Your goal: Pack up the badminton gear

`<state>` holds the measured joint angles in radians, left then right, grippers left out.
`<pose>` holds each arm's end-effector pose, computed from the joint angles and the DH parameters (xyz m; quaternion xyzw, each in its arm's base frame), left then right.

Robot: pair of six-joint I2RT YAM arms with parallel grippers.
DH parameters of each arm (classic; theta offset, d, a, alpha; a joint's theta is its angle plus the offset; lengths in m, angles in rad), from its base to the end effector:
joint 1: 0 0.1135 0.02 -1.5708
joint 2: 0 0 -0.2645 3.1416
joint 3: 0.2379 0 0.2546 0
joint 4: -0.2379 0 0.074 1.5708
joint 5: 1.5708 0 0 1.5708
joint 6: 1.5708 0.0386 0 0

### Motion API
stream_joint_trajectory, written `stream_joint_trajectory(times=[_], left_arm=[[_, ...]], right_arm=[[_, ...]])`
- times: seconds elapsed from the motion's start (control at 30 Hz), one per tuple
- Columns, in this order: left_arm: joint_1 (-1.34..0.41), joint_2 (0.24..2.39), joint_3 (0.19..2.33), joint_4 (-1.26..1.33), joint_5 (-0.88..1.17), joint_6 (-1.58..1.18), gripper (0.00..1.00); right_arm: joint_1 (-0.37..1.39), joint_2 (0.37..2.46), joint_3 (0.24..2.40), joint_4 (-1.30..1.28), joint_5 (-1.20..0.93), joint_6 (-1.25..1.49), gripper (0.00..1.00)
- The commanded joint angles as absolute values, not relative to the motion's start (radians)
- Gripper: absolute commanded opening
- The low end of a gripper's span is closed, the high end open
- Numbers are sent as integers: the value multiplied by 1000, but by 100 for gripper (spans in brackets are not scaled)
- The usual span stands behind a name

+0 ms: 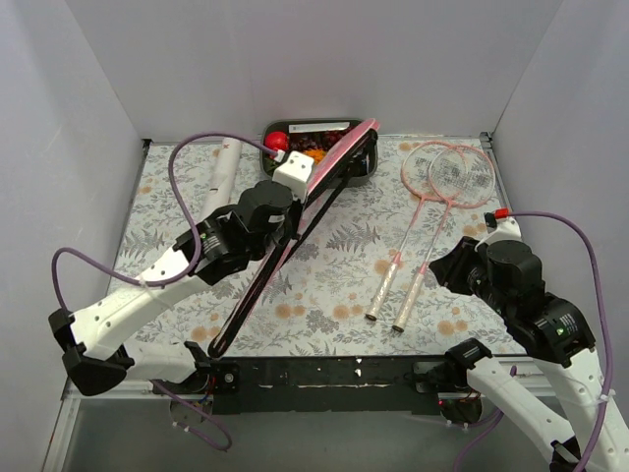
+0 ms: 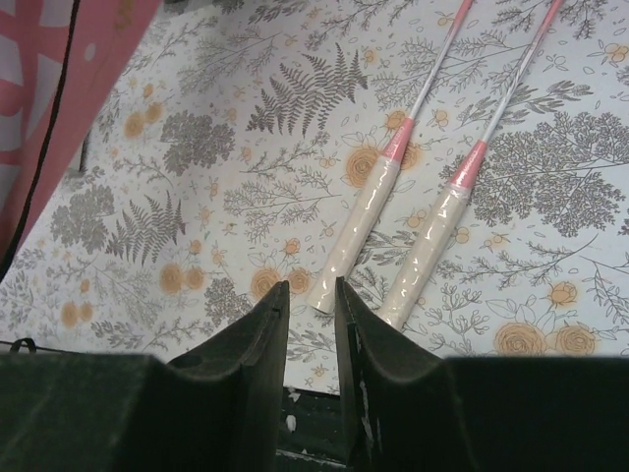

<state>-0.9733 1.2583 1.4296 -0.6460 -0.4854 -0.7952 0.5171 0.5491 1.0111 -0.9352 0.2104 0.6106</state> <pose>0.1659 -0.2118 0.4171 -0.0510 0.8364 -0.2611 0.4792 0.0810 0.0368 0.3646 0.0944 0.8449 0.2015 0.4864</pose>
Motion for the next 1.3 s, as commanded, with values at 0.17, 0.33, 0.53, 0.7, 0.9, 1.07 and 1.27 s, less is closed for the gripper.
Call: stream_joint_trajectory(times=[0.17, 0.33, 0.53, 0.7, 0.9, 1.07, 1.27], left_arm=[[-982, 1199, 1444, -641, -560, -782, 0], [-985, 1331, 1327, -531, -419, -795, 0], [-1005, 1489, 1051, -269, -341, -814, 0], [-1006, 1577, 969, -183, -304, -861, 0], [-1006, 1565, 1017, -150, -265, -861, 6], [-1008, 1548, 1069, -161, -232, -850, 11], [-1006, 1562, 1075, -161, -222, -847, 22]], right_arm=[[515, 560, 993, -870, 169, 632, 32], [517, 551, 965, -865, 167, 637, 32], [515, 545, 953, -868, 167, 632, 33], [515, 561, 937, -851, 152, 612, 38], [515, 600, 864, -720, 33, 597, 50], [515, 635, 785, -609, 8, 592, 51], [515, 666, 758, -514, -44, 577, 53]])
